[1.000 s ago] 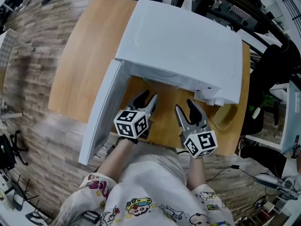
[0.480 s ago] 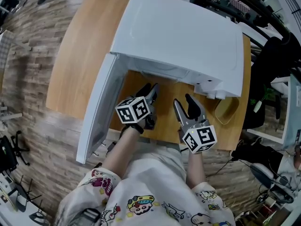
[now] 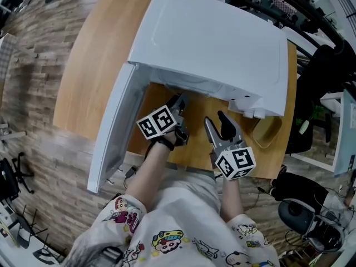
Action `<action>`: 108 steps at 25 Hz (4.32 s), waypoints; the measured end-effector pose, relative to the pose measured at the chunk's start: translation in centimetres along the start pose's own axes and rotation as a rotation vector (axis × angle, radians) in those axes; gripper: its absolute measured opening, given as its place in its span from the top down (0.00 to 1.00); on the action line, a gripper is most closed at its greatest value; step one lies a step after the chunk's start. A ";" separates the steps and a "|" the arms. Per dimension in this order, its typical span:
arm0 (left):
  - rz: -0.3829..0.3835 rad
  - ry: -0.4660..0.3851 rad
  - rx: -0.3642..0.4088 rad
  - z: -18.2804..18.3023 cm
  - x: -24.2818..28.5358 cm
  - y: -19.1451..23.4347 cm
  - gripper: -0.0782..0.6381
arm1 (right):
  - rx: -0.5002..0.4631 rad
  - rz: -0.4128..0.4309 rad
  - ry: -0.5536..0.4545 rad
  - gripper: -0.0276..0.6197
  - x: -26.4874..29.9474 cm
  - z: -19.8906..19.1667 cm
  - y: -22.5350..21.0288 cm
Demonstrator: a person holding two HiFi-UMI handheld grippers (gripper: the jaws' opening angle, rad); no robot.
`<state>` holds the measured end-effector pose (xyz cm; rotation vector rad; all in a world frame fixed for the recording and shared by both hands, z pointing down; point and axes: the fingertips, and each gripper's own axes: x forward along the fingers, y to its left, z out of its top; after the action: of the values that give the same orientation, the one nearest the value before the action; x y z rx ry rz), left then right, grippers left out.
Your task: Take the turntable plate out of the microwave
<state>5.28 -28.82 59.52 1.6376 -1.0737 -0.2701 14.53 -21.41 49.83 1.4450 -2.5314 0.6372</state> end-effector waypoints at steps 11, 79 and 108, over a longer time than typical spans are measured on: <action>-0.039 -0.027 -0.079 -0.1 1.0 0.0 0.78 | 0.017 -0.031 0.002 0.65 -0.6 -0.6 -0.2; -0.069 0.038 -0.167 -3.2 -5.7 0.2 0.80 | 0.964 0.100 -0.035 0.82 7.6 -6.6 -3.1; -0.114 -0.023 -0.184 -1.7 -5.1 0.1 0.82 | 1.035 0.178 -0.099 0.85 5.4 -6.8 -1.3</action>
<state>3.49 -23.92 58.47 1.5347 -0.9453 -0.4510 12.38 -23.26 58.11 1.4592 -2.4812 2.1657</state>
